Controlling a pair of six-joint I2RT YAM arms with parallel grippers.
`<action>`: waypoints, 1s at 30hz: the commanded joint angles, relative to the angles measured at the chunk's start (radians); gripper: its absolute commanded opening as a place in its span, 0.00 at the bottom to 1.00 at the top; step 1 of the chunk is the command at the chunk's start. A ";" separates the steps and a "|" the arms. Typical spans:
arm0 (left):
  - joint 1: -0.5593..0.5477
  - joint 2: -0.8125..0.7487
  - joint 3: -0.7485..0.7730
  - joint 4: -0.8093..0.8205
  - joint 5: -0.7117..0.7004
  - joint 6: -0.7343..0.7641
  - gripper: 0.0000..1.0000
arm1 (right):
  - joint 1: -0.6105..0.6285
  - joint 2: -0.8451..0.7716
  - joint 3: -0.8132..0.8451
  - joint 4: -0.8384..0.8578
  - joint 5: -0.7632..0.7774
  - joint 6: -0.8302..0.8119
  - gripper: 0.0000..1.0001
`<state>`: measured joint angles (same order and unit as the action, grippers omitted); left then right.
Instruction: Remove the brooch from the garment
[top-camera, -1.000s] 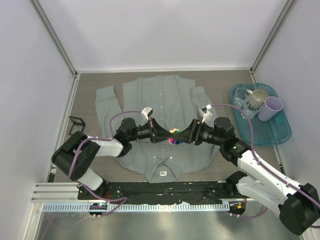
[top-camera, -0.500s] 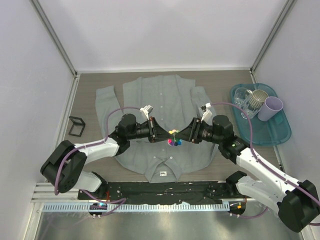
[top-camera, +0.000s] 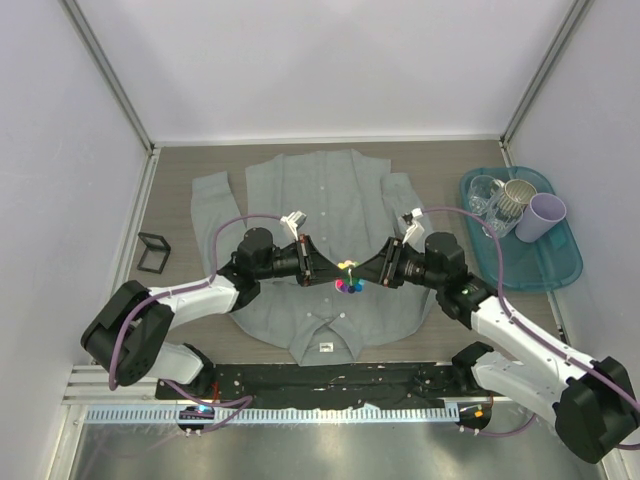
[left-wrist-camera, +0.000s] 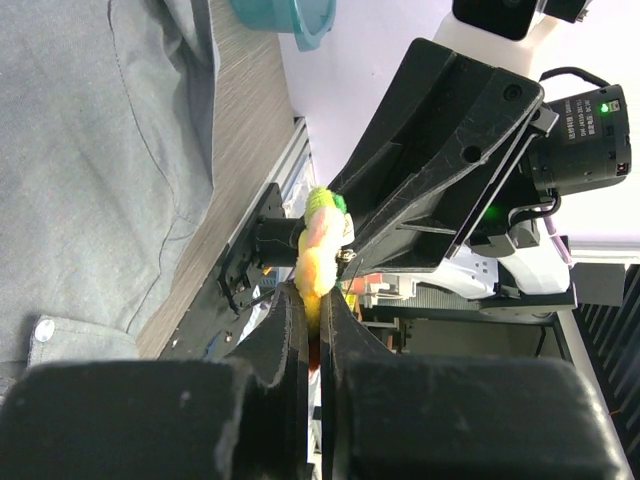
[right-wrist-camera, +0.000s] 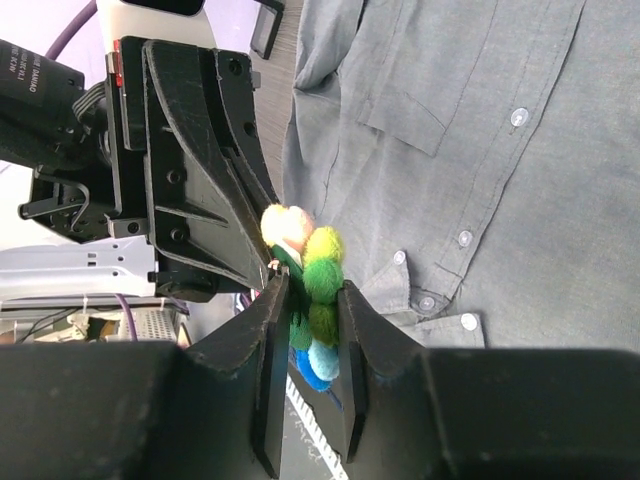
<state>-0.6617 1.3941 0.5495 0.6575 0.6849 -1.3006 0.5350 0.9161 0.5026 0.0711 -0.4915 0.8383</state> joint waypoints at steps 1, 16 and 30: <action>-0.009 0.005 0.015 0.054 0.008 -0.008 0.00 | 0.008 0.006 -0.039 0.181 -0.088 0.073 0.26; -0.009 0.023 0.013 0.134 0.028 -0.043 0.00 | 0.008 0.015 -0.128 0.392 -0.134 0.192 0.01; -0.026 -0.007 0.012 0.143 0.022 -0.009 0.44 | 0.010 -0.029 -0.151 0.378 -0.027 0.240 0.01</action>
<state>-0.6754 1.4078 0.5404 0.7456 0.7006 -1.3270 0.5377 0.9092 0.3584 0.4007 -0.5381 1.0668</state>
